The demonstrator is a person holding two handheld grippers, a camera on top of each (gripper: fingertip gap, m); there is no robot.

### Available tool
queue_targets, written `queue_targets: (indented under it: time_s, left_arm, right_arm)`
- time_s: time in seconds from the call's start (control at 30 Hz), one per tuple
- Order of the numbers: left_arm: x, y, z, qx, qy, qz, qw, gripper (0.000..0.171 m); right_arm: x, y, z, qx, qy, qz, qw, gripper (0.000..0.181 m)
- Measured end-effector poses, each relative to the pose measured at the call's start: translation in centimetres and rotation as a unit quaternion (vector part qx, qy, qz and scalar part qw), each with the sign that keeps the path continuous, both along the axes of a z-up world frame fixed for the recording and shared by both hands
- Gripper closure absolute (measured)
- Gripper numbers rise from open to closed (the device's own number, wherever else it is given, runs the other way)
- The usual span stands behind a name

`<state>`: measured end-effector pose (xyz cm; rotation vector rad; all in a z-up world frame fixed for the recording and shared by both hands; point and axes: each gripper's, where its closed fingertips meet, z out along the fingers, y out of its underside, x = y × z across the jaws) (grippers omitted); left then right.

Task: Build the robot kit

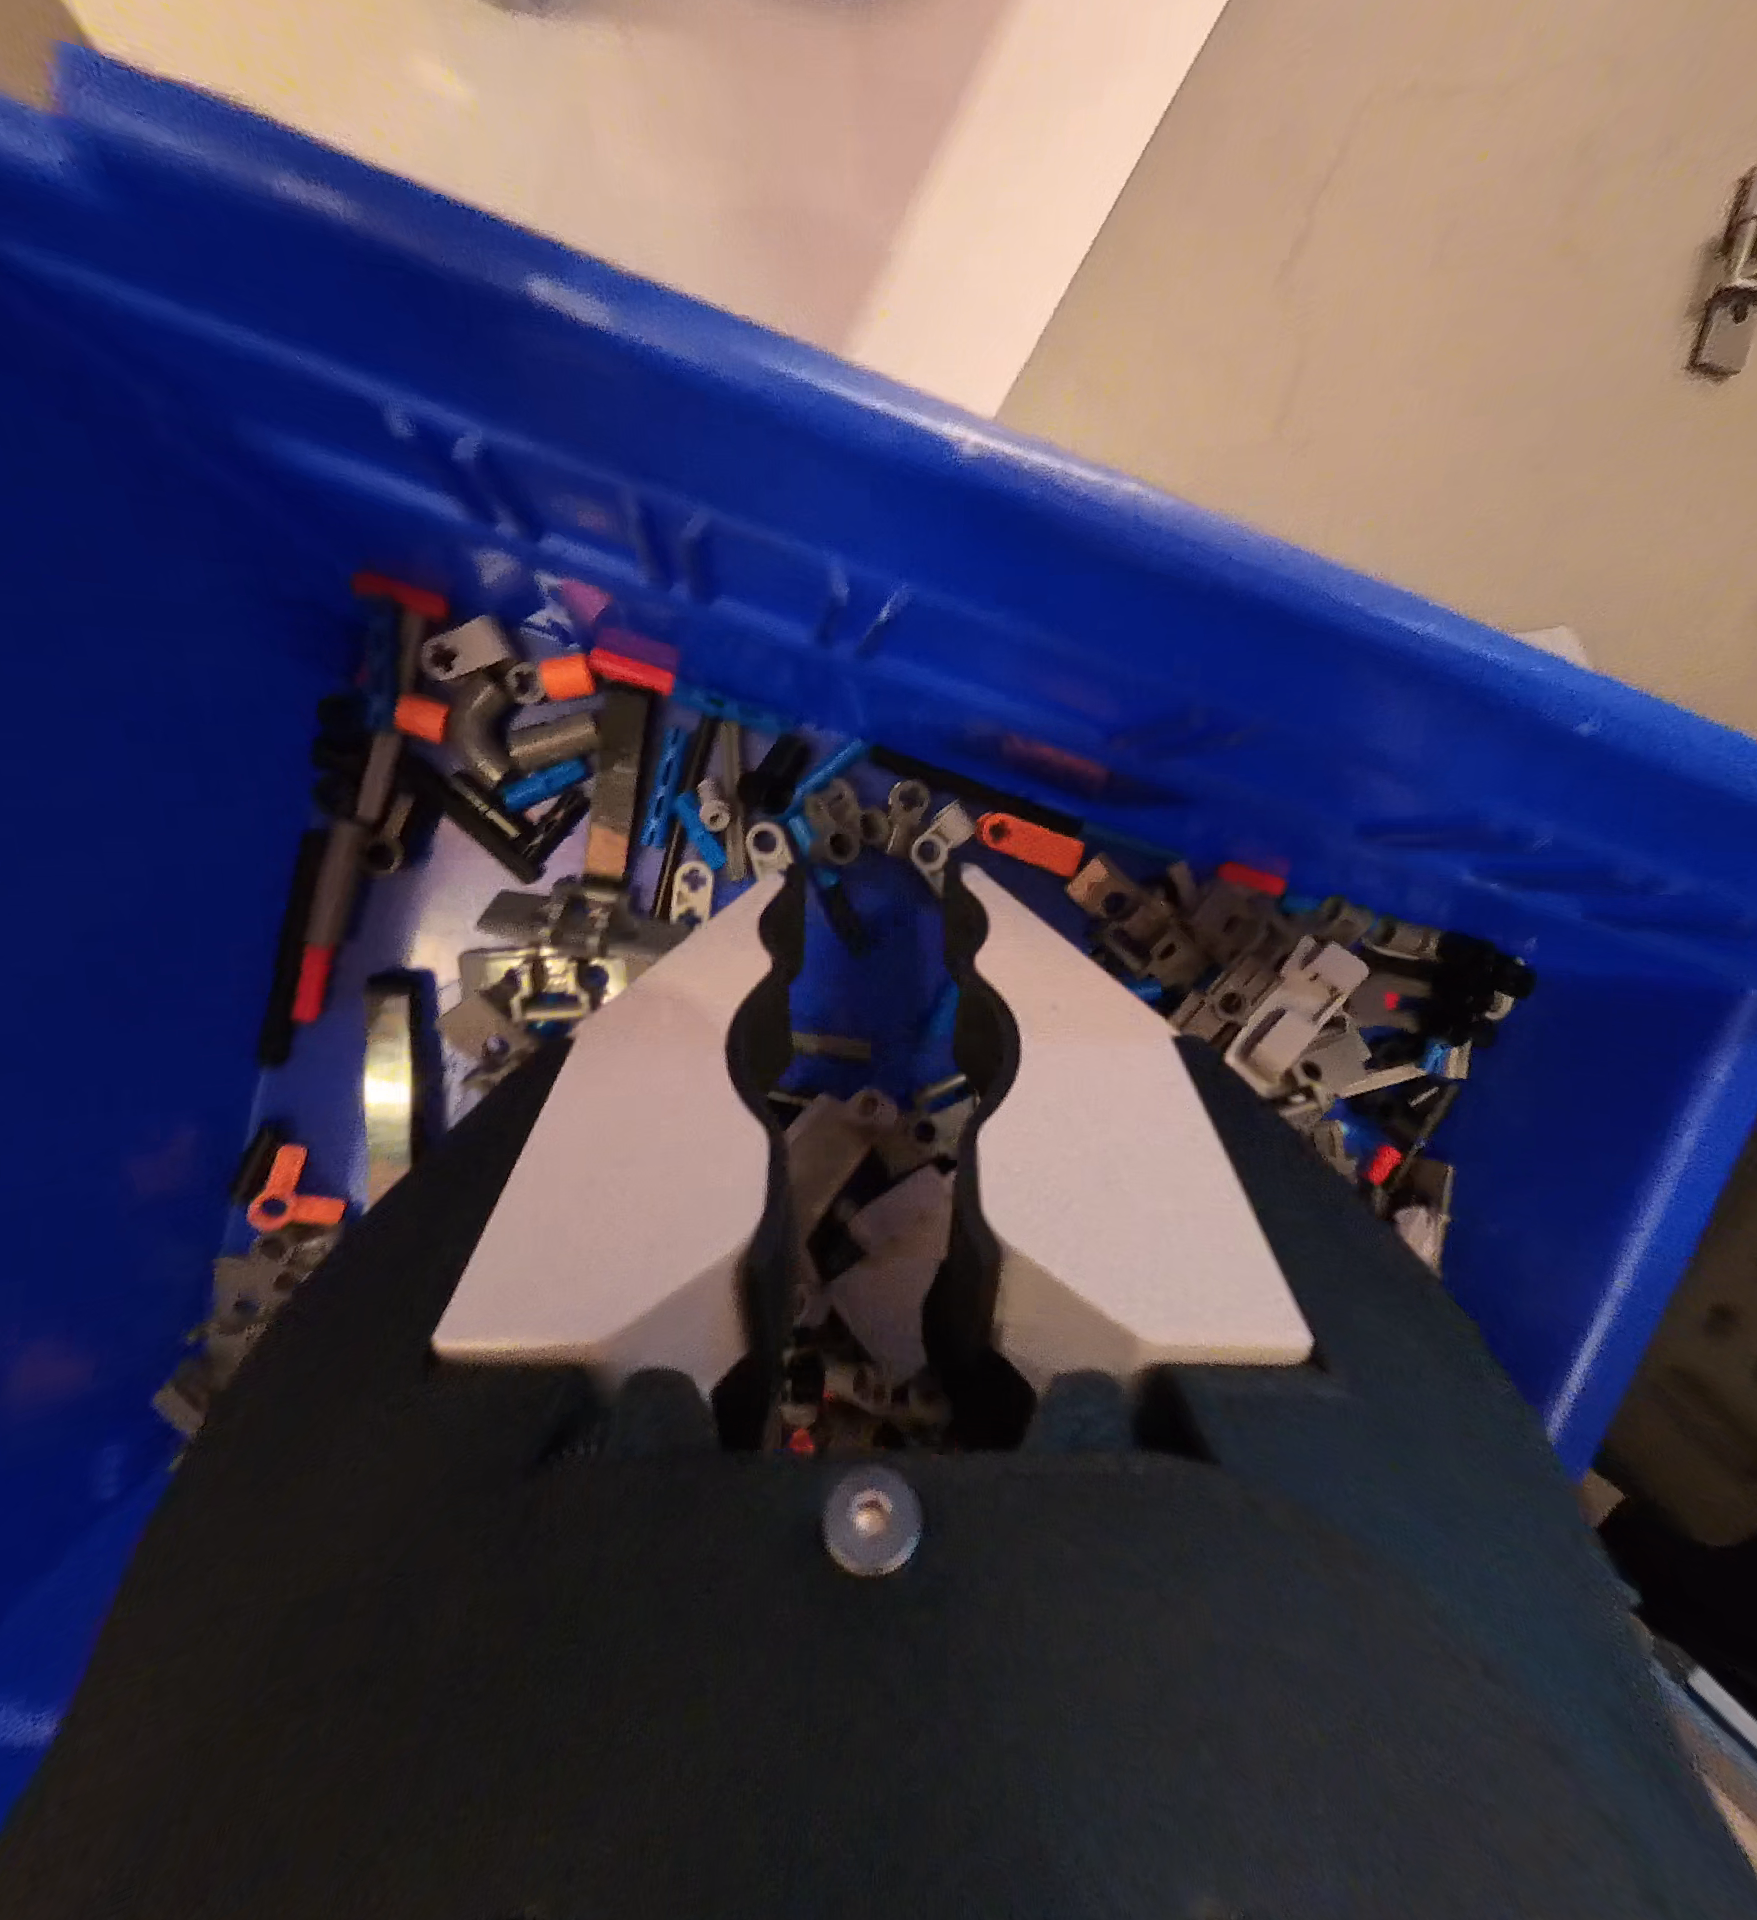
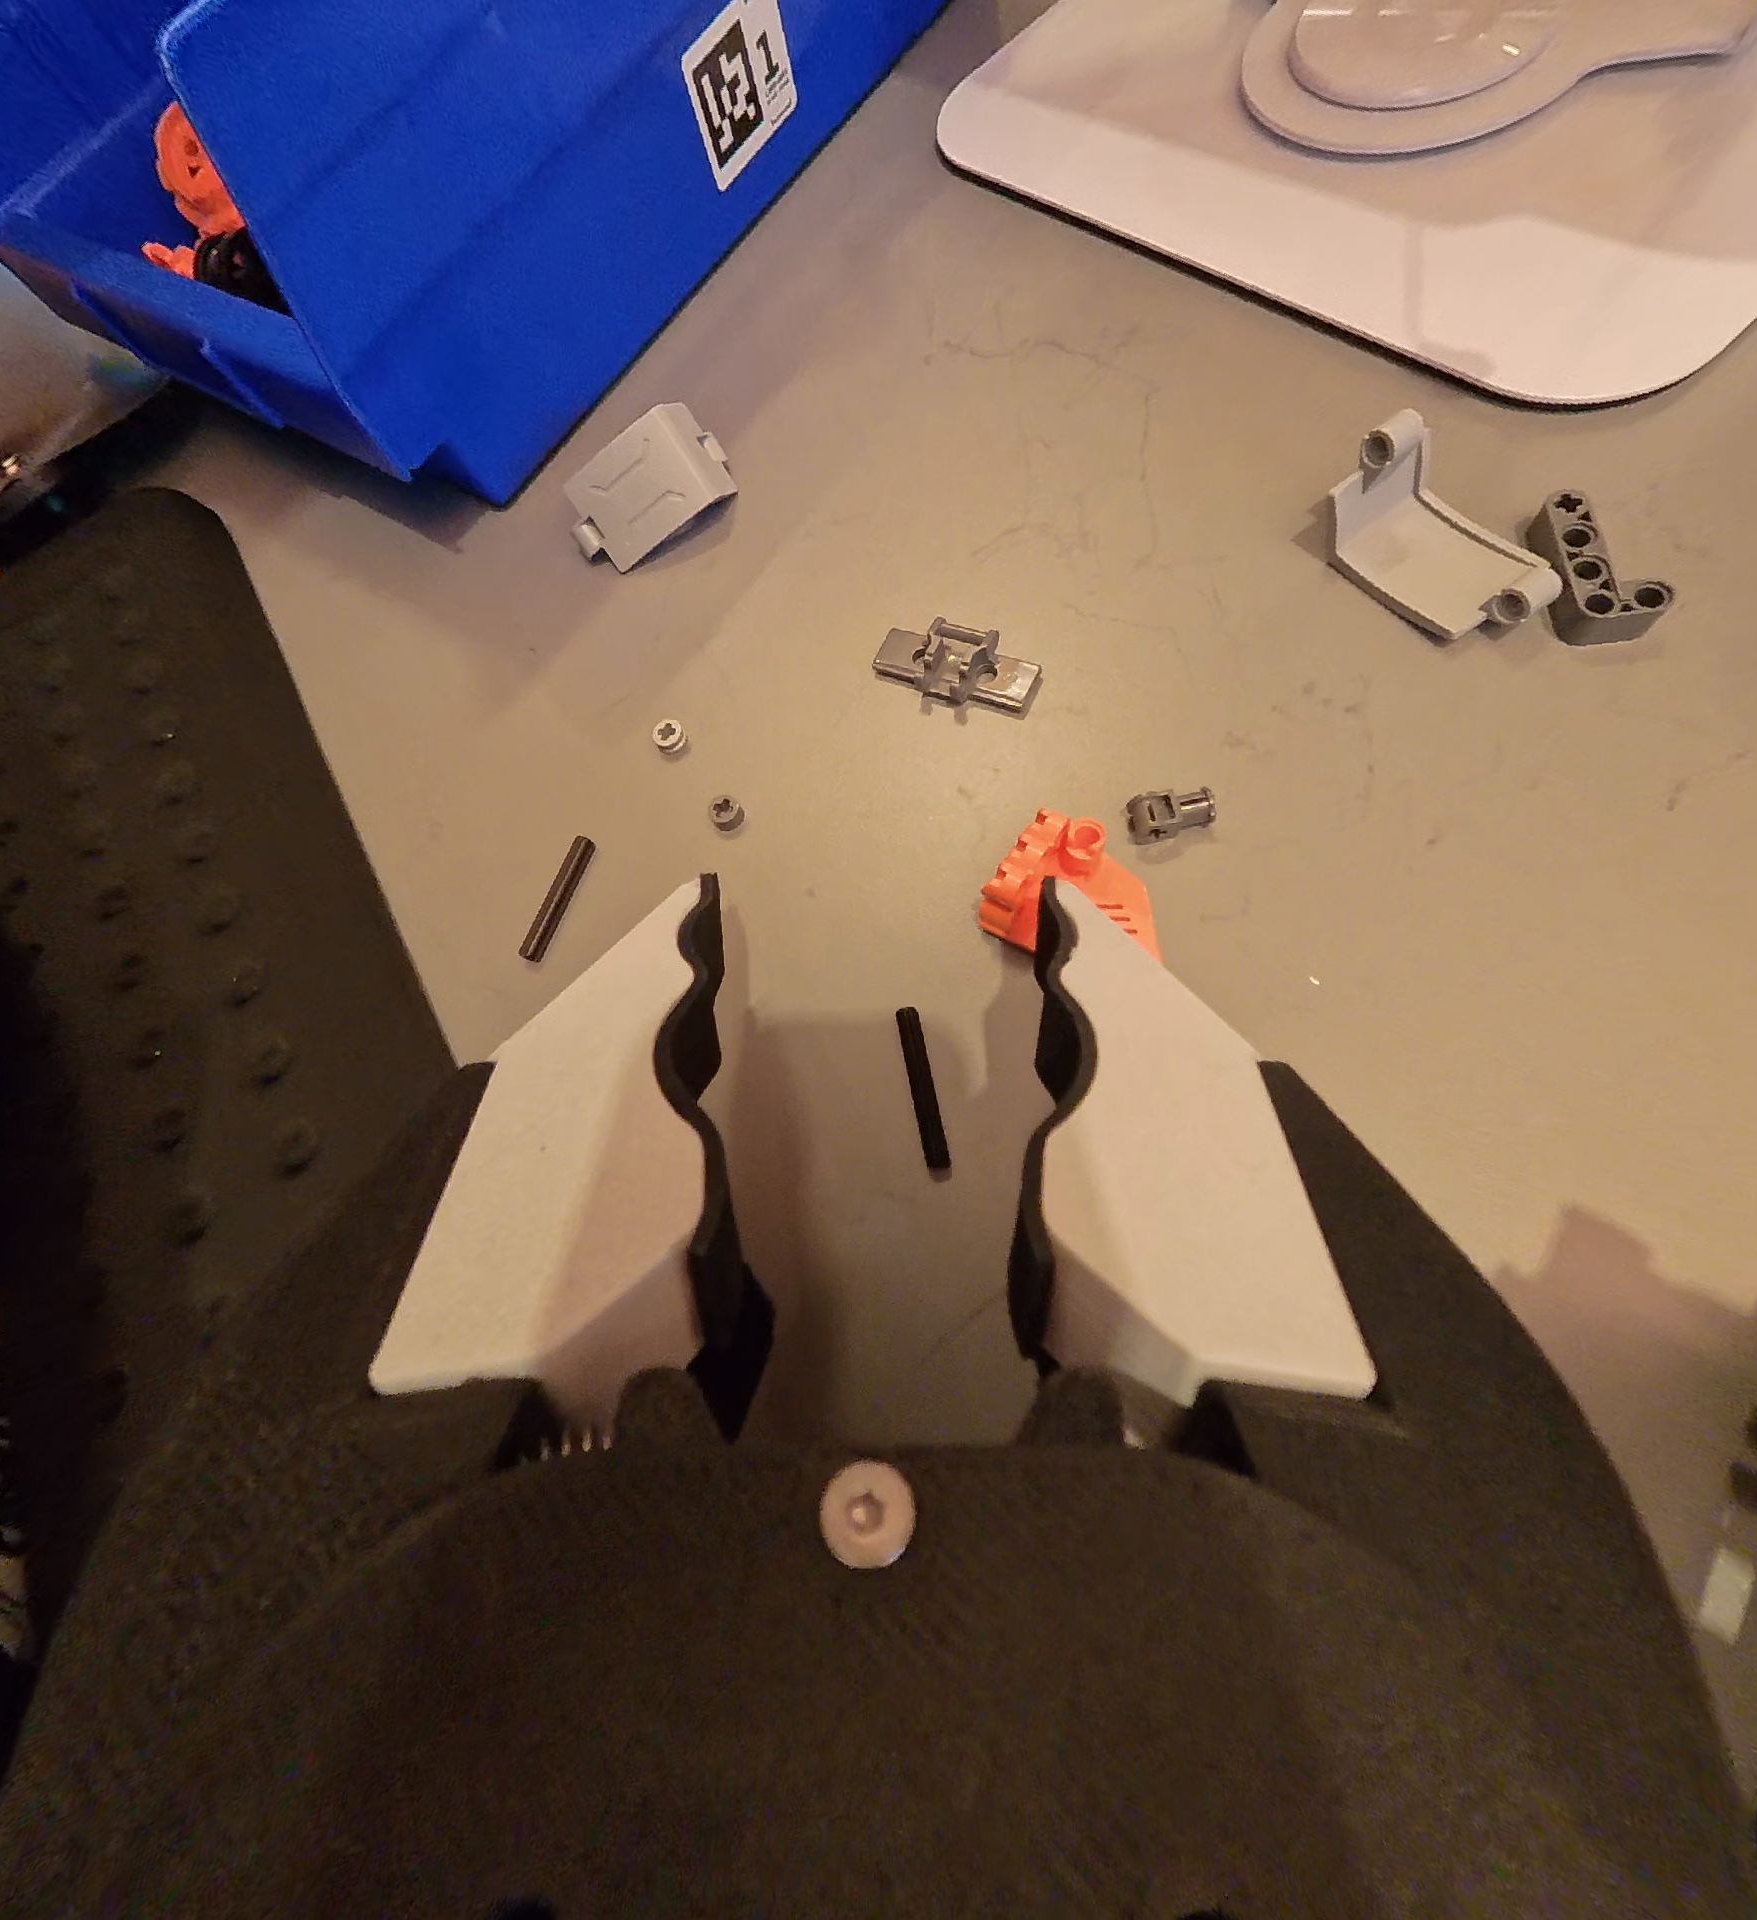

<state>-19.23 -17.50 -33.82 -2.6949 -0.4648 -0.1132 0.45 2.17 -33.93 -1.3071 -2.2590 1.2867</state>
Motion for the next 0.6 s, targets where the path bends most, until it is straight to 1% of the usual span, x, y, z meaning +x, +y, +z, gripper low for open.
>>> queue_targets:
  time_s: [0.07,0.1,0.13,0.17,0.23,0.27,0.33,0.37,0.4,0.43,0.47,0.5,0.6]
  left_arm:
    - [-0.3,0.4,-0.8,-0.009,0.007,0.008,1.0,0.148]
    - [-0.4,0.8,-0.7,0.001,0.005,0.015,1.0,0.141]
    - [-0.6,0.9,-0.7,-0.002,0.004,0.023,1.0,0.143]
    - [-0.9,0.7,-0.8,-0.014,0.019,0.023,0.999,0.142]
    - [-1.4,0.3,-1.0,-0.045,0.057,0.004,0.997,0.147]
    - [-1.8,-0.1,-1.1,-0.061,0.07,0.006,0.996,0.149]
    - [-3.0,-1.5,-1.0,-0.104,0.111,0.002,0.988,0.148]
    - [-2.9,-1.3,-0.6,-0.09,0.11,0.003,0.99,0.147]
    - [-2.2,-0.6,0.3,-0.054,0.09,-0.003,0.994,0.147]
    - [-1.0,0.2,1.1,-0.018,0.058,-0.016,0.998,0.148]
    - [0.5,0.6,1.6,0.002,0.019,-0.035,0.999,0.152]
    - [2.0,0.7,1.6,0.007,-0.013,-0.063,0.998,0.155]
    - [4.1,-0.1,0.3,-0.017,-0.036,-0.107,0.993,0.156]
  right_arm:
    - [0.0,0.0,0.0,0.0,0.0,0.0,1.0,0.123]
    - [0.0,0.0,0.0,0.001,0.0,0.0,1.0,0.123]
    - [0.0,0.0,0.0,0.001,0.0,0.0,1.0,0.123]
    - [0.0,0.0,0.0,0.001,0.0,0.0,1.0,0.123]
    - [0.0,0.0,0.0,0.001,0.0,0.0,1.0,0.122]
    - [0.0,0.0,0.0,0.0,0.0,0.0,1.0,0.122]
    - [0.0,0.0,0.0,-0.002,0.001,-0.001,1.0,0.122]
    - [0.0,0.1,0.0,-0.002,0.001,-0.002,1.0,0.122]
    - [0.0,0.1,0.1,-0.002,0.001,-0.002,1.0,0.122]
    - [0.0,0.1,0.0,-0.001,0.001,-0.002,1.0,0.122]
    - [0.0,0.1,0.0,-0.001,0.001,-0.001,1.0,0.122]
    - [0.0,0.0,0.1,-0.002,0.002,-0.001,1.0,0.122]
    - [0.0,0.1,0.1,-0.004,0.002,-0.001,1.0,0.122]
